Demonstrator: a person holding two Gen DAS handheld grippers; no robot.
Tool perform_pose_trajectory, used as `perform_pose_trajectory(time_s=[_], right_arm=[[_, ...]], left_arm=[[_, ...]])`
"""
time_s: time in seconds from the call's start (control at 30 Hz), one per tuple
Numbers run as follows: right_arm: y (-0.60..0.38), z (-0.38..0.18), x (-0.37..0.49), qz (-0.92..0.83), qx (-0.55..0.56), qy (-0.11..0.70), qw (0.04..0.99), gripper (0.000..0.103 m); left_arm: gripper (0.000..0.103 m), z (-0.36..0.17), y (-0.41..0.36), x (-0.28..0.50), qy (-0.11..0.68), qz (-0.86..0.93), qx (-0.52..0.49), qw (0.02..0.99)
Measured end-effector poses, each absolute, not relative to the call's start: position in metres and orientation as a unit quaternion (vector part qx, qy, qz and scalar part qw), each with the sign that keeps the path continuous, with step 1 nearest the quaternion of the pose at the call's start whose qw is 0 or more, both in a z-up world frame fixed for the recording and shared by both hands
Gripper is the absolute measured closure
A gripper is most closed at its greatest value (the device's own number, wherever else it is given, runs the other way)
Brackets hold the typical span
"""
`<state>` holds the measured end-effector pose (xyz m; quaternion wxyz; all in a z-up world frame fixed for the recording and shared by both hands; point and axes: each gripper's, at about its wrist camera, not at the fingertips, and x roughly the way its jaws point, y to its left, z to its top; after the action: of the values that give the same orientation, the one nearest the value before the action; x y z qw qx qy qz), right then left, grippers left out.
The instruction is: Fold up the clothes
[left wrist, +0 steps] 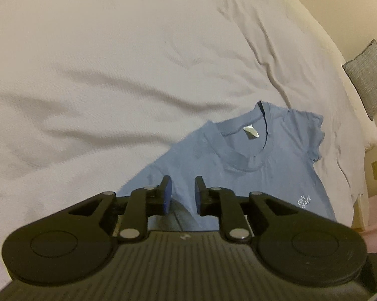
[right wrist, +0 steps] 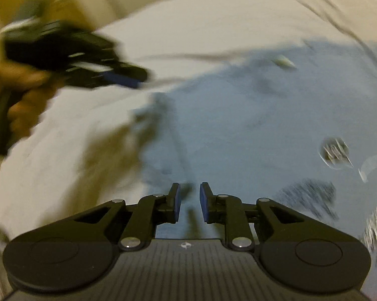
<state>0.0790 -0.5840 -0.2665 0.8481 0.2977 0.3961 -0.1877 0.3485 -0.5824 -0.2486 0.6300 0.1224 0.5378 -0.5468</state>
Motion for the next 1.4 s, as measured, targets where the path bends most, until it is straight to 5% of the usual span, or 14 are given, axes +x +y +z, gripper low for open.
perform_pose_trajectory(time_s=[0.23, 0.5, 1.07, 1.4], right_arm=[[-0.562, -0.279, 0.13, -0.081, 0.217, 0.419, 0.878, 0.081], [-0.603, -0.291, 0.097, -0.229, 0.201, 0.442, 0.844, 0.08], [-0.57, -0.29, 0.116, -0.117, 0.191, 0.415, 0.882, 0.076], [-0.568, -0.318, 0.11, -0.115, 0.203, 0.481, 0.845, 0.077]], left_arm=[[0.089, -0.25, -0.563, 0.336, 0.49, -0.558, 0.233, 0.627], [0.089, -0.282, -0.588, 0.296, 0.422, -0.594, 0.368, 0.578], [0.086, -0.278, -0.58, 0.319, 0.412, -0.588, 0.335, 0.61], [0.083, -0.304, -0.583, 0.322, 0.408, -0.53, 0.361, 0.65]])
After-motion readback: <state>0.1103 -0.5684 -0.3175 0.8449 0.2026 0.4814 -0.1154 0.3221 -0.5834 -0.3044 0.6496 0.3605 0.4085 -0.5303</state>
